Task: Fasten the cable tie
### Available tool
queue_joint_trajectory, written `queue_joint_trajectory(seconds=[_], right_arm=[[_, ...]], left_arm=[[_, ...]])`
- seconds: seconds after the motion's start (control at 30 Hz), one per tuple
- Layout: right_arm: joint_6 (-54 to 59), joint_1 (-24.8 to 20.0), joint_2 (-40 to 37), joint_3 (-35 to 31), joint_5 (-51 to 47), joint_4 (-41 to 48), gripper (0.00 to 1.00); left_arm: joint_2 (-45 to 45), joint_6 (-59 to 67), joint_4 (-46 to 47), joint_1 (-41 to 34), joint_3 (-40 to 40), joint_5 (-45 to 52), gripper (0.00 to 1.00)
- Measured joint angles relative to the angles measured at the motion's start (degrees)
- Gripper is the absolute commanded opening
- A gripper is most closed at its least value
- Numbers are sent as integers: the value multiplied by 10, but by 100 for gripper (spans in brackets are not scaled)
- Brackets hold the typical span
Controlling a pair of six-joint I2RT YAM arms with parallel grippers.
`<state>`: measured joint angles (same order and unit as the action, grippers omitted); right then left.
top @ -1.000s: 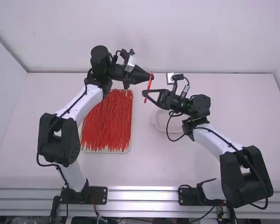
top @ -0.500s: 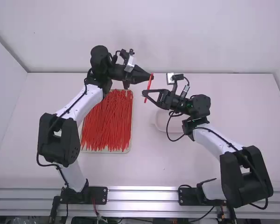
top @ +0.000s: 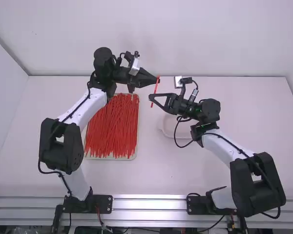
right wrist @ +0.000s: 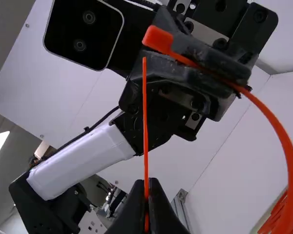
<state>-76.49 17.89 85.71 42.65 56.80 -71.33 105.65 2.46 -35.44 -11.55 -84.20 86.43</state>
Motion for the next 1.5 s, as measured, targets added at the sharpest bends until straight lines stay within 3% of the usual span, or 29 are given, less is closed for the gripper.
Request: queue_joint_trajectory(seconds=[1.0,1.5], right_arm=[[2,2,0,0,-12,27,0],[-14,-1,0,0,-16,-13,0]], left_arm=[[0,2,-9,-2,0,5,2],[0,2,-2,-2,0,4,2]])
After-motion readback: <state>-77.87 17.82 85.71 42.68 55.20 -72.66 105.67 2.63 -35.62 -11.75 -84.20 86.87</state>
